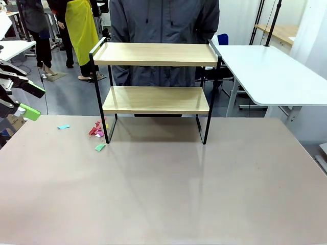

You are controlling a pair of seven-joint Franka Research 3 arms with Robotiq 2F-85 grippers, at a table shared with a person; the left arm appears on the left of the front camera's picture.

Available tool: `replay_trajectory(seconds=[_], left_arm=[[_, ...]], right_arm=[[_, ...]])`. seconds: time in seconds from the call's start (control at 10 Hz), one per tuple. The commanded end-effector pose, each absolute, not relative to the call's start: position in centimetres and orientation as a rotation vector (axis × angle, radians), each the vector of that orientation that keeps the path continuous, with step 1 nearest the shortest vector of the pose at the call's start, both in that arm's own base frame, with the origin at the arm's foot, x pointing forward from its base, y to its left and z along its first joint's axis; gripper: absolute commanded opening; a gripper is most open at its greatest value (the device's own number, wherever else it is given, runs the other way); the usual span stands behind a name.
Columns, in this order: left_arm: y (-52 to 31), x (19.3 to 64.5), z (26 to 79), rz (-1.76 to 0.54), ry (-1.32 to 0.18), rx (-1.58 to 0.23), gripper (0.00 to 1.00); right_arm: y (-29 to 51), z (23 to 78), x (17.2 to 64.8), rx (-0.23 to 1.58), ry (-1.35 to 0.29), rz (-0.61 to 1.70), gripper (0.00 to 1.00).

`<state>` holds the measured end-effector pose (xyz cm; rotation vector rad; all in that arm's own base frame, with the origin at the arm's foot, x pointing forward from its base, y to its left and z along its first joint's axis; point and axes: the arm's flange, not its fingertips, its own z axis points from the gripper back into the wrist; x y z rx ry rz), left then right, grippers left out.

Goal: Clean the shelf.
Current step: Hand the Duster back to the human.

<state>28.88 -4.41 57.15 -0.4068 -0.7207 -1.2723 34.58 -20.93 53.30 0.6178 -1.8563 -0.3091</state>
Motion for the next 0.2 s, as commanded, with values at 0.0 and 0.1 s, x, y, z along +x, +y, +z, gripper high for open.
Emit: replay_trajectory(seconds=[0.0, 0.1], left_arm=[[-4.42, 28.95, 57.06, -1.29, -0.74, -0.421, 0.98], [-4.42, 28.95, 57.06, -1.29, -0.74, -0.421, 0.98]], right_arm=[[-20.87, 53.37, 34.36, 0.621, -1.86, -0.314, 1.0], [-20.87, 53.37, 34.36, 0.621, -1.86, -0.314, 1.0]])
